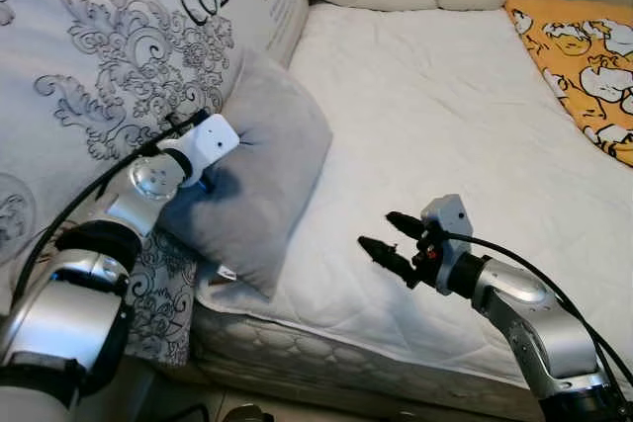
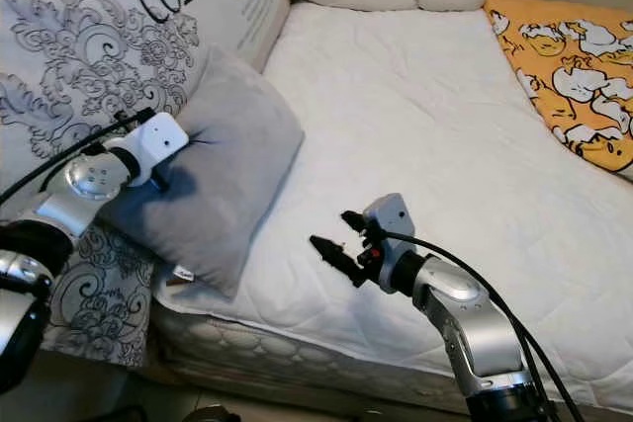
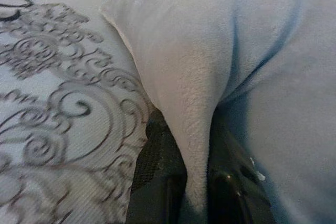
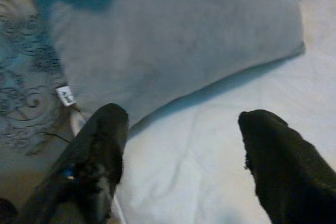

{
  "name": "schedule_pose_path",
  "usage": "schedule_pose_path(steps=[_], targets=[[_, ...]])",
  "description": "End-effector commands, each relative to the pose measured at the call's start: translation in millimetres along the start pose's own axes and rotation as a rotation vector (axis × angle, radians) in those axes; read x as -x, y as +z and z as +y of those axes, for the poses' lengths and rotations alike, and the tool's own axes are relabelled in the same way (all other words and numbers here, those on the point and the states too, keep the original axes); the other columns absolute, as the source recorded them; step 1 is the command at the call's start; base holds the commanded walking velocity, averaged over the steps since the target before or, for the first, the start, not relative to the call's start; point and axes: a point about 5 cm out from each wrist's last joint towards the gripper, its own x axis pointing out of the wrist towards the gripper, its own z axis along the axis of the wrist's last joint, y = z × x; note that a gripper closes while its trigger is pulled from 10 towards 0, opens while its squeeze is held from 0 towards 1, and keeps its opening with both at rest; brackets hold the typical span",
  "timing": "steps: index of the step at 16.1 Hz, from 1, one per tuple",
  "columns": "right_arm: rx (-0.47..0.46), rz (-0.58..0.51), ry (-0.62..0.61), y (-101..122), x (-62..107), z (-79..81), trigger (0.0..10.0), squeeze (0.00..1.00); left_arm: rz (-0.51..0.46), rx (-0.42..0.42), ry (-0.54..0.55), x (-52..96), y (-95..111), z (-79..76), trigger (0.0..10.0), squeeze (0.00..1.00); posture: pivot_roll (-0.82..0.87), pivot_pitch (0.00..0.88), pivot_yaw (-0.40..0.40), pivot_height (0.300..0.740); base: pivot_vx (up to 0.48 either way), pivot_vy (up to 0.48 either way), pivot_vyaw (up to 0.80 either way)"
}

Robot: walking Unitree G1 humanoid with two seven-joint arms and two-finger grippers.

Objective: Clean up the room

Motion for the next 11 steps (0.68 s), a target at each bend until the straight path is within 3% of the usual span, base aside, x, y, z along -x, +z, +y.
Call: schedule_pose_path(steps=[1,5,9,10,11], targets=[[0.018,-0.037,0.068,8.4,2.5,7.3,10.0,1.00,-0.018,-0.020,0.109,3.6,6.1,28.8,10.0,0.00,-0.01,0.000,0.037,0.740,0.000,0.000,0.00],[0.031,-0.066,0.166,12.9,5.6,15.0,10.0,1.00,0.008,-0.133,0.145,5.9,-1.2,30.9,10.0,0.00,-0.01,0.000,0.031,0.740,0.000,0.000,0.00],[0.049,-0.068,0.142,13.3,5.1,14.0,10.0,1.00,0.016,-0.096,0.147,4.8,0.1,35.3,10.0,0.00,-0.02,0.000,0.041,0.740,0.000,0.000,0.00],[0.017,-0.077,0.153,12.2,4.7,15.1,10.0,1.00,0.019,-0.059,0.118,4.7,-1.3,33.4,10.0,0.00,-0.03,0.000,0.045,0.740,0.000,0.000,0.00],[-0.011,-0.081,0.155,11.0,4.6,15.7,10.0,1.00,0.020,-0.047,0.105,4.8,-2.1,32.8,10.0,0.55,-0.03,0.000,0.048,0.740,0.000,0.000,0.00]])
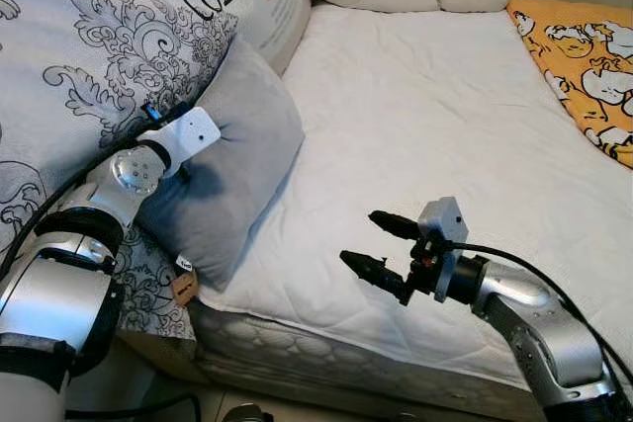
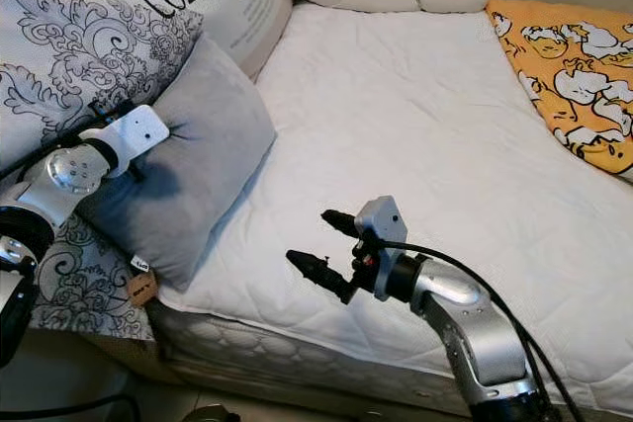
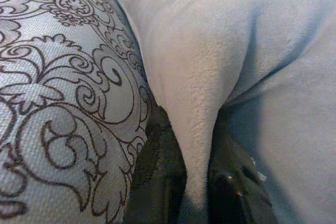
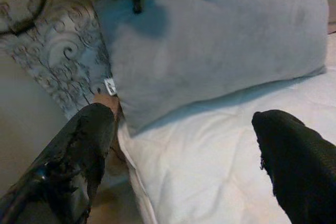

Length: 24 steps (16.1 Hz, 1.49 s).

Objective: Clean up the room

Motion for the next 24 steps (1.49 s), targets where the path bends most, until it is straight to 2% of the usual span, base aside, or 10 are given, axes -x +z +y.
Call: schedule_pose_path(steps=[1,6,7,10,11,14,17,20,23,24], targets=[[-0.005,-0.011,-0.005,3,1.7,-0.8,10.0,1.00,-0.030,0.034,0.034,-0.2,7,13.5,10.0,1.00,-0.03,0.000,0.049,0.740,0.000,0.000,0.00],[-0.055,0.025,-0.030,0,7.6,-4.1,10.0,1.00,-0.022,0.111,0.103,7.6,-1,34.4,10.0,1.00,-0.02,0.000,0.037,0.740,0.000,0.000,0.00],[-0.076,-0.006,-0.063,3,7.8,-8.1,10.0,1.00,-0.047,0.170,0.136,9.8,0,42.4,10.0,1.00,-0.02,0.000,0.036,0.740,0.000,0.000,0.00],[0.017,-0.066,-0.168,10,5.4,-16.1,10.0,1.00,-0.174,0.526,0.160,8.8,9,48.1,10.0,1.00,-0.02,0.000,0.032,0.740,0.000,0.000,0.00],[0.012,-0.089,-0.225,11,1.2,-19.3,10.0,1.00,-0.231,0.627,0.121,5.4,15,37.2,10.0,1.00,-0.02,0.000,0.025,0.740,0.000,0.000,0.00],[-0.028,-0.148,-0.369,11,-0.9,-22.1,10.0,1.00,-0.396,0.773,0.058,7.1,37,0.5,10.0,1.00,-0.01,0.000,0.009,0.740,0.000,0.000,0.00],[-0.072,-0.219,-0.673,6,11.9,-35.7,10.0,1.00,-0.452,0.921,0.038,36.7,56,-41.9,10.0,1.00,0.01,0.000,-0.018,0.740,0.000,-0.279,0.00],[-0.135,-0.206,-0.807,-4,20.9,-37.1,10.0,1.00,-0.307,0.802,0.018,64.8,32,-80.1,10.0,1.00,0.03,0.000,-0.041,0.740,0.000,-0.462,0.00],[-0.075,-0.117,-0.878,-17,22.2,-34.2,10.0,1.00,-0.200,0.822,0.041,84.2,18,-92.3,10.0,1.00,0.01,0.000,-0.050,0.740,0.000,-0.461,0.00],[-0.026,-0.173,-0.866,-15,21.5,-29.7,10.0,1.00,-0.160,0.813,0.064,88.3,14,-93.7,10.0,1.00,0.00,0.000,-0.050,0.740,0.000,-0.458,0.00]])
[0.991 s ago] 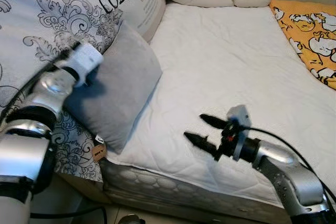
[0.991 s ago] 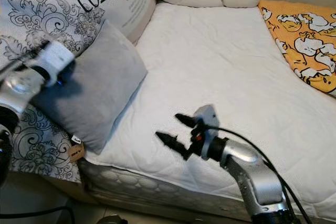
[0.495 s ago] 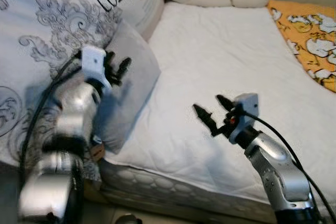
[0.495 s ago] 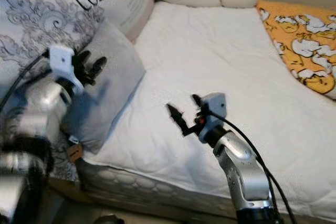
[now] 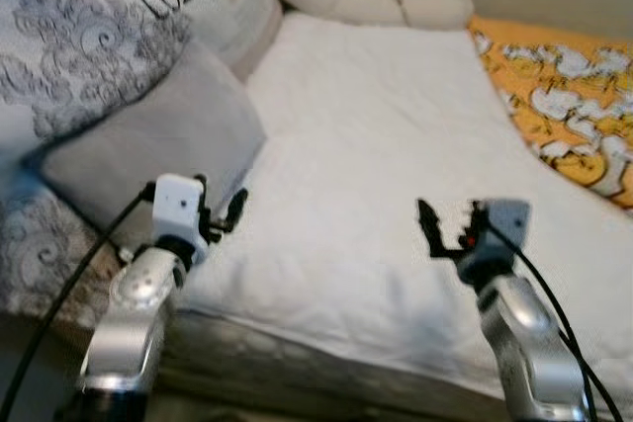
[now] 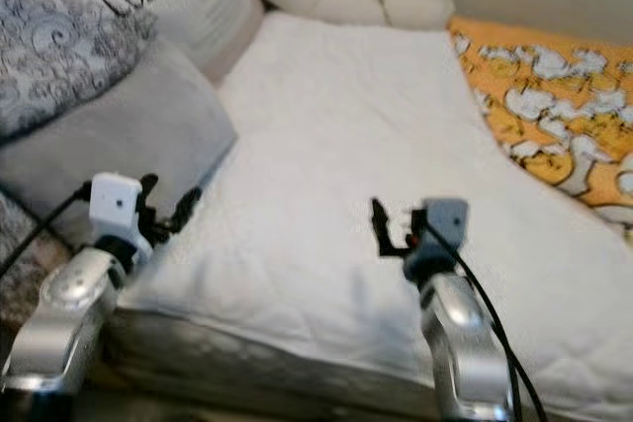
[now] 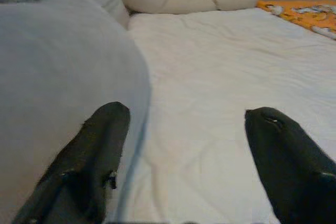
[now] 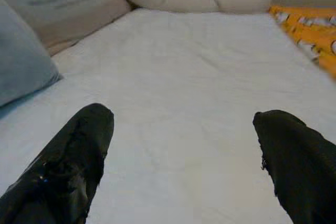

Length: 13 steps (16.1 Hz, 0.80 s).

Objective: Clean up the room

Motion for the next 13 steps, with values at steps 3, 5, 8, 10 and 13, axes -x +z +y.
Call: schedule_pose_path(steps=[3,5,8,10,13], targets=[[0.016,0.001,-0.036,-4,-0.2,1.1,10.0,1.00,0.023,-0.008,0.047,2.9,2,-0.1,10.0,1.00,0.01,0.000,-0.052,0.740,0.000,-0.461,0.00],[0.070,0.027,-0.074,-6,-3.8,-3.6,10.0,1.00,0.057,-0.005,0.082,3.7,-2,-1.6,10.0,1.00,0.02,0.000,-0.048,0.740,0.000,-0.461,0.00],[0.034,0.097,-0.041,-13,-4.4,-3.1,10.0,1.00,0.099,-0.014,0.118,4.1,-10,-0.1,10.0,1.00,0.00,0.000,-0.043,0.740,0.000,-0.461,0.00],[0.046,0.081,-0.036,-12,-5.5,-2.3,10.0,1.00,0.110,-0.019,0.146,4.0,-10,2.1,10.0,1.00,-0.01,0.000,-0.043,0.740,0.000,-0.463,0.00],[0.034,0.063,-0.050,-10,-7.7,-2.9,10.0,1.00,0.108,-0.037,0.134,0.2,-8,-0.1,10.0,1.00,0.00,0.000,-0.045,0.740,0.000,-0.461,0.00]])
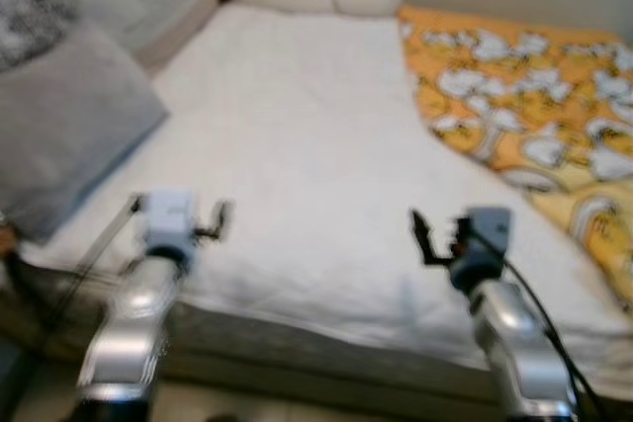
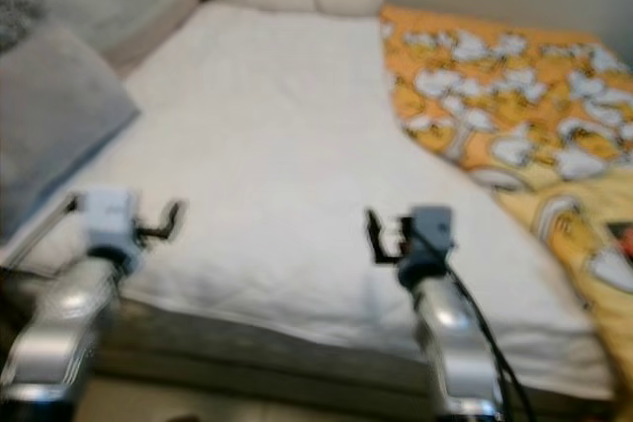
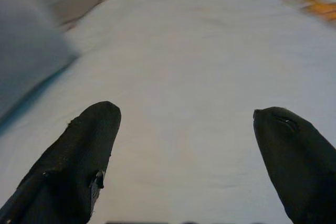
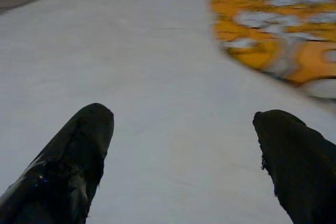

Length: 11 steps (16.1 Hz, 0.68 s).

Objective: Clean up the room

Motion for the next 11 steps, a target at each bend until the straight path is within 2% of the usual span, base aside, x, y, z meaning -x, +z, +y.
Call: schedule_pose_path(steps=[1,7,11], targets=[[-0.007,-0.034,-0.005,3.7,-2.0,3.1,10.0,1.00,0.002,-0.019,0.015,-1.4,2.6,6.1,10.0,1.00,0.00,0.000,-0.040,0.740,0.000,-0.461,0.00],[-0.023,-0.021,-0.012,1.8,-7.4,5.3,10.0,1.00,-0.006,-0.037,0.007,-6.1,6.4,4.5,10.0,1.00,0.00,0.000,-0.037,0.740,0.000,-0.461,0.00],[-0.038,-0.028,-0.022,3.2,-9.3,4.4,10.0,1.00,-0.006,-0.042,0.000,-6.8,6.6,3.2,10.0,1.00,0.00,0.000,-0.034,0.740,0.000,-0.463,0.80]])
